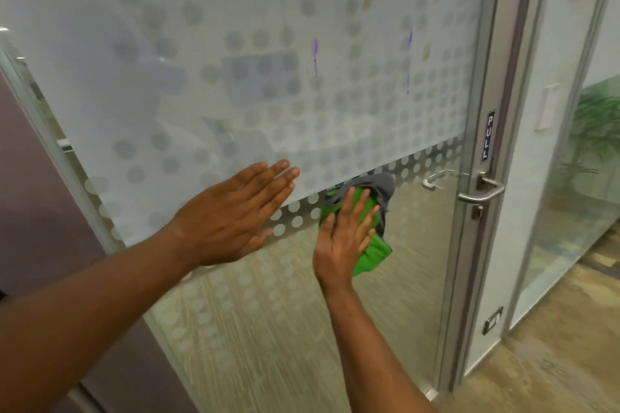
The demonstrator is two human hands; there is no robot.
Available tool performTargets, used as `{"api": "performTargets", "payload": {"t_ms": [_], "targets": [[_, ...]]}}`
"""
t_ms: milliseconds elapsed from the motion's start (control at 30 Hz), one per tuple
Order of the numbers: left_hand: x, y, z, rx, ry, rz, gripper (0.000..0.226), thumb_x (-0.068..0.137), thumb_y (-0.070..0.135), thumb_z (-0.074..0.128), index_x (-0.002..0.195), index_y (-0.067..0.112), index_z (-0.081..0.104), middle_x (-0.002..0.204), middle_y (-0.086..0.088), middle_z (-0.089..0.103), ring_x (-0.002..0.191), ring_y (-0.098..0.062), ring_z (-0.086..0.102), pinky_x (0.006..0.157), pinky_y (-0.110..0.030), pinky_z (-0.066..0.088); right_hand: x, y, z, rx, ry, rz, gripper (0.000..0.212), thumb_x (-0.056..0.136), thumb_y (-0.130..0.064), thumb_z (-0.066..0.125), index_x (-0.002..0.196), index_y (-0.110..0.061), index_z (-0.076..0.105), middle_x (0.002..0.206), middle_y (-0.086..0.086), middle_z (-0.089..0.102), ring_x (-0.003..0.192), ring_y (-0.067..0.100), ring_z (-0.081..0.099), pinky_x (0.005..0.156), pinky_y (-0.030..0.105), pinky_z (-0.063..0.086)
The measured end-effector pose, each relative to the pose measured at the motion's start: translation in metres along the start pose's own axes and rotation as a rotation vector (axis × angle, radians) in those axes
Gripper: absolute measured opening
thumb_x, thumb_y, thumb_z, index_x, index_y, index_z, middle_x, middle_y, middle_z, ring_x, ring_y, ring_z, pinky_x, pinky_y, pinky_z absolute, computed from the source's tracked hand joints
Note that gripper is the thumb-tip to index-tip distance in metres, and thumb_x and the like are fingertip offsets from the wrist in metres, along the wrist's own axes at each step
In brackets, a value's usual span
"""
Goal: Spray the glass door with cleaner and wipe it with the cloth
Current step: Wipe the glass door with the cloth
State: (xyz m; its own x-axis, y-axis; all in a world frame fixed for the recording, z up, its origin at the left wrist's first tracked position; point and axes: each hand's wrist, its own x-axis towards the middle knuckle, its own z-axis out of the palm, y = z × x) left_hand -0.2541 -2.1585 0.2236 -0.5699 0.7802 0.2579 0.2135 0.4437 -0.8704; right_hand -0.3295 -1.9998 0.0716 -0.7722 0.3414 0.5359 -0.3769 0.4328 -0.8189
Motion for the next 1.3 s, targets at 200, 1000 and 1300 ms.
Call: {"api": "performTargets", "payload": {"t_ms": [200,1000,1300], "targets": [[0.015,-0.031,-0.013,0.060,0.017,0.045,0.077,0.105,0.050,0.020,0.158,-0.006,0.016,0.166,-0.029,0.009,0.156,-0.041,0.008,0.127,-0.055,0.014,0.028,-0.010,-0.013,-0.113,-0.029,-0.269,0.059,0.102,-0.044,0.022,0.158,-0.034,0.004,0.167,-0.008,-0.010,0.153,0.028,-0.012,0.119,0.056,-0.007],[0.016,-0.030,-0.010,0.070,-0.007,0.057,0.077,0.106,0.048,0.014,0.157,-0.008,0.011,0.166,-0.030,0.004,0.156,-0.044,0.005,0.126,-0.055,0.017,0.102,0.011,-0.029,0.002,0.094,0.073,0.056,0.101,-0.053,0.013,0.153,-0.048,-0.005,0.165,-0.017,-0.013,0.153,0.023,-0.015,0.116,0.061,-0.005],[0.014,-0.030,-0.009,0.082,-0.028,0.057,0.076,0.106,0.048,0.009,0.158,-0.007,0.009,0.166,-0.030,0.002,0.156,-0.044,0.003,0.127,-0.054,0.015,0.047,0.021,-0.008,0.121,0.102,0.406,0.055,0.105,-0.047,0.017,0.157,-0.040,0.001,0.166,-0.012,-0.008,0.153,0.018,-0.011,0.119,0.049,-0.002]]}}
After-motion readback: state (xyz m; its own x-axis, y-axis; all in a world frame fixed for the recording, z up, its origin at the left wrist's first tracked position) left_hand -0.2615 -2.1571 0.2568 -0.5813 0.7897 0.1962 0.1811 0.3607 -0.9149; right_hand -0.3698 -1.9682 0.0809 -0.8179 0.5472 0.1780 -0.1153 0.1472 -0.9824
